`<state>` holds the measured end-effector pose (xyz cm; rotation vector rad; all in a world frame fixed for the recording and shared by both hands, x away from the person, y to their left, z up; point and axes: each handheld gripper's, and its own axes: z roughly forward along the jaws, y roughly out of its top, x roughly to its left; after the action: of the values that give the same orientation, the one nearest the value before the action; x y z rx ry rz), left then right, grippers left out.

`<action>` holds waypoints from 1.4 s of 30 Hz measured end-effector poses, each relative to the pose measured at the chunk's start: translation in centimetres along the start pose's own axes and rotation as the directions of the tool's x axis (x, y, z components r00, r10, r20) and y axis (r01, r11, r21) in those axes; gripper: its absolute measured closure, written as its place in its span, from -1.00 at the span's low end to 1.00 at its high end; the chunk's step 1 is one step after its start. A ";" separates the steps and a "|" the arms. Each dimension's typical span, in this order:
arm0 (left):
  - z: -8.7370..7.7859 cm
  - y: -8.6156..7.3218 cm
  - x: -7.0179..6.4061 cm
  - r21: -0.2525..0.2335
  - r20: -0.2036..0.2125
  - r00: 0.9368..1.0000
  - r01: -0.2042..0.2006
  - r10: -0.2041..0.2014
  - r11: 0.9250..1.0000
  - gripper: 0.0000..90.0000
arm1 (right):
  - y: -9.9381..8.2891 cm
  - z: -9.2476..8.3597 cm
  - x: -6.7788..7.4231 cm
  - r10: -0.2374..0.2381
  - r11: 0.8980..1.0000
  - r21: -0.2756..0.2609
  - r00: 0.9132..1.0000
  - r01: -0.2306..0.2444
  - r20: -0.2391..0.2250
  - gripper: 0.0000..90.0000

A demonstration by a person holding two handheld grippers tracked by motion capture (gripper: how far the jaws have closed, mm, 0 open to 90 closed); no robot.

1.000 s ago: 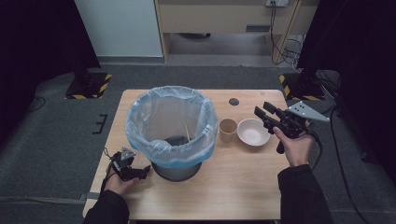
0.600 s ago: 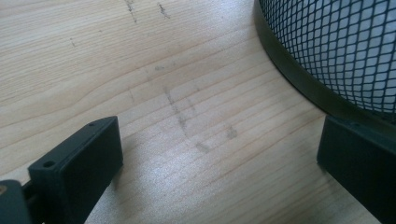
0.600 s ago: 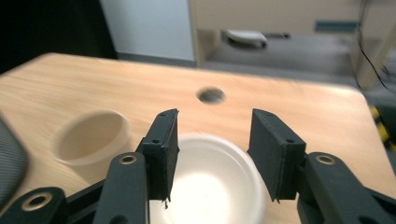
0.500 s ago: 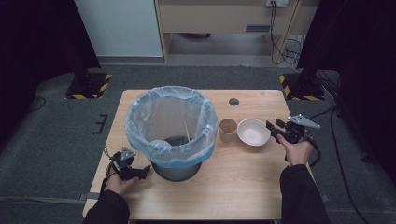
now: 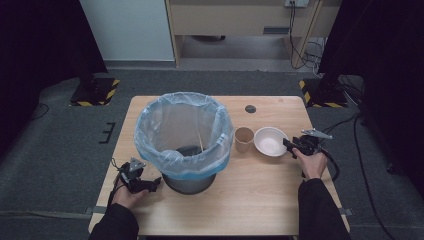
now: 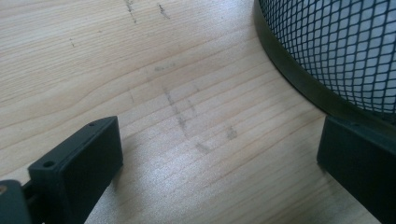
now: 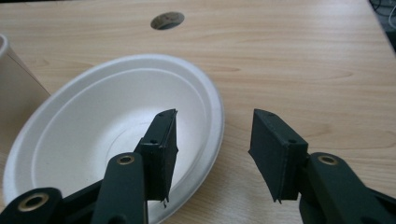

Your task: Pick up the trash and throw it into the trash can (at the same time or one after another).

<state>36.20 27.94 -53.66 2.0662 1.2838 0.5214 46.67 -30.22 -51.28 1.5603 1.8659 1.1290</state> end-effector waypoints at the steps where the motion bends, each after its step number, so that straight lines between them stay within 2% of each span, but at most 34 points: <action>1: 0.0 0.0 0.0 0.000 0.000 1.000 0.000 0.000 1.000 -1.00 | -0.1 0.3 0.1 0.002 1.000 0.007 1.000 -0.002 -0.003 0.15; 5: 0.0 0.0 0.0 -0.001 0.001 1.000 0.000 0.000 1.000 -1.00 | -0.3 0.8 0.4 0.003 1.000 0.031 1.000 -0.003 -0.010 0.22; 7: 0.0 0.0 0.0 -0.001 0.001 1.000 0.000 0.000 1.000 -1.00 | -0.4 1.0 0.6 0.002 0.999 0.052 1.000 -0.002 -0.004 0.34; 14: 0.0 0.0 0.0 -0.001 0.001 1.000 0.000 0.000 1.000 -1.00 | -0.5 1.2 0.9 0.003 0.997 0.082 1.000 -0.003 -0.003 0.62; 18: 0.0 0.0 0.0 -0.001 0.001 1.000 -0.001 0.001 1.000 -1.00 | -0.3 1.0 0.9 0.016 0.996 0.086 1.000 -0.016 0.001 0.69; 21: 0.0 0.0 0.0 -0.001 0.001 1.000 0.000 0.000 1.000 -1.00 | 0.0 0.4 0.8 0.033 0.997 0.075 0.999 -0.033 0.005 0.76; 27: 0.0 0.0 0.0 -0.001 0.001 1.000 -0.001 0.001 1.000 -1.00 | 0.5 -0.4 0.8 0.035 0.996 0.077 0.999 -0.035 0.006 0.79; 33: 0.0 0.0 0.0 -0.001 0.001 1.000 -0.001 0.001 1.000 -1.00 | 2.0 -2.4 0.7 0.034 0.999 0.023 0.999 -0.034 0.017 0.85; 42: 0.0 0.0 0.0 -0.001 0.001 1.000 -0.001 0.001 1.000 -1.00 | 2.8 -3.8 0.4 0.036 0.999 -0.017 0.999 -0.035 0.025 0.85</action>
<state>36.21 27.95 -53.66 2.0659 1.2820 0.5208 45.26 -30.90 -46.78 1.5974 1.8152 1.1319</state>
